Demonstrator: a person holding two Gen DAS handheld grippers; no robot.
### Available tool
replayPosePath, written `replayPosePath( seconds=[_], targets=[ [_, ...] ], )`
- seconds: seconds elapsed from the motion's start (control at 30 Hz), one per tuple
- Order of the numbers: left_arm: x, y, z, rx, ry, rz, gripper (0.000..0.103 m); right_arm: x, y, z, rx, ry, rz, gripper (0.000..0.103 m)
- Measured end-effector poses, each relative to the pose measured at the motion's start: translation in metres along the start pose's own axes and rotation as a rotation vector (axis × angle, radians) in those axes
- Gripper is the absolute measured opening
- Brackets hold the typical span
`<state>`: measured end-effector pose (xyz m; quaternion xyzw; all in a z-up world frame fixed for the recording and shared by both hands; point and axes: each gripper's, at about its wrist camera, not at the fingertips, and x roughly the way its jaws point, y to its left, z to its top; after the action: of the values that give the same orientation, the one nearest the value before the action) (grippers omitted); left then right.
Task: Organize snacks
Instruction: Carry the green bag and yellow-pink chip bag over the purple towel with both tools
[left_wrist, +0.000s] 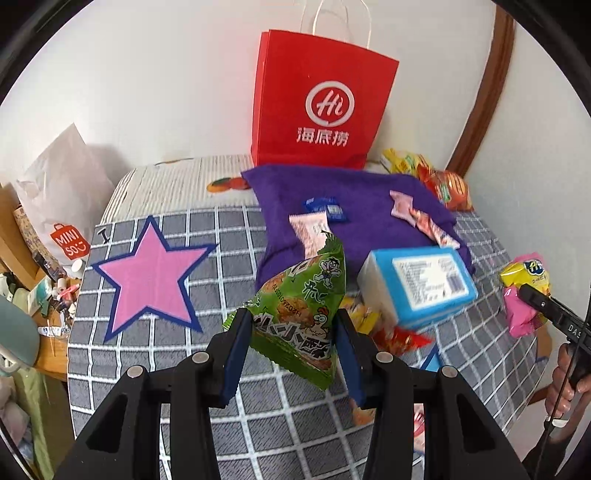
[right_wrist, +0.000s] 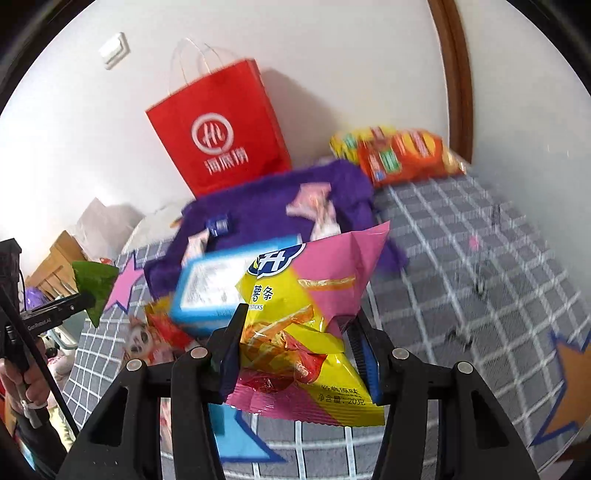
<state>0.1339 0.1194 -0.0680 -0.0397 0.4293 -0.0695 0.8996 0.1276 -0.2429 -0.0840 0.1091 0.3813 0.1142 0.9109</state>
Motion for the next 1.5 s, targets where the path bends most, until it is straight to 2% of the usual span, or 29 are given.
replayPosePath(
  seconds=[0.2,0.4,0.8,1.03,1.17,1.23,1.3,1.5],
  targets=[
    [-0.001,-0.003,0.032,-0.022,-0.024,0.004,0.043,0.005,0.019,0.05,-0.058,-0.042,0.008,0.052],
    [0.005,-0.011,0.065,-0.029,-0.047,0.013,0.043,0.026,0.044,0.094,-0.119,-0.04,0.018,0.052],
    [0.041,-0.022,0.105,-0.049,-0.024,0.024,0.043,0.078,0.076,0.155,-0.189,-0.022,0.066,0.052],
    [0.057,-0.024,0.119,-0.049,-0.015,0.044,0.043,0.103,0.082,0.174,-0.204,-0.03,0.104,0.052],
    [0.067,-0.022,0.124,-0.055,-0.006,0.049,0.043,0.114,0.073,0.173,-0.183,-0.03,0.135,0.052],
    [0.073,-0.021,0.127,-0.06,0.002,0.054,0.043,0.124,0.066,0.171,-0.168,-0.013,0.156,0.052],
    [0.079,-0.022,0.133,-0.073,-0.001,0.048,0.043,0.137,0.063,0.173,-0.167,0.033,0.139,0.052],
    [0.096,-0.033,0.151,-0.085,0.0,0.018,0.043,0.145,0.045,0.176,-0.143,0.055,0.139,0.052]
  ],
)
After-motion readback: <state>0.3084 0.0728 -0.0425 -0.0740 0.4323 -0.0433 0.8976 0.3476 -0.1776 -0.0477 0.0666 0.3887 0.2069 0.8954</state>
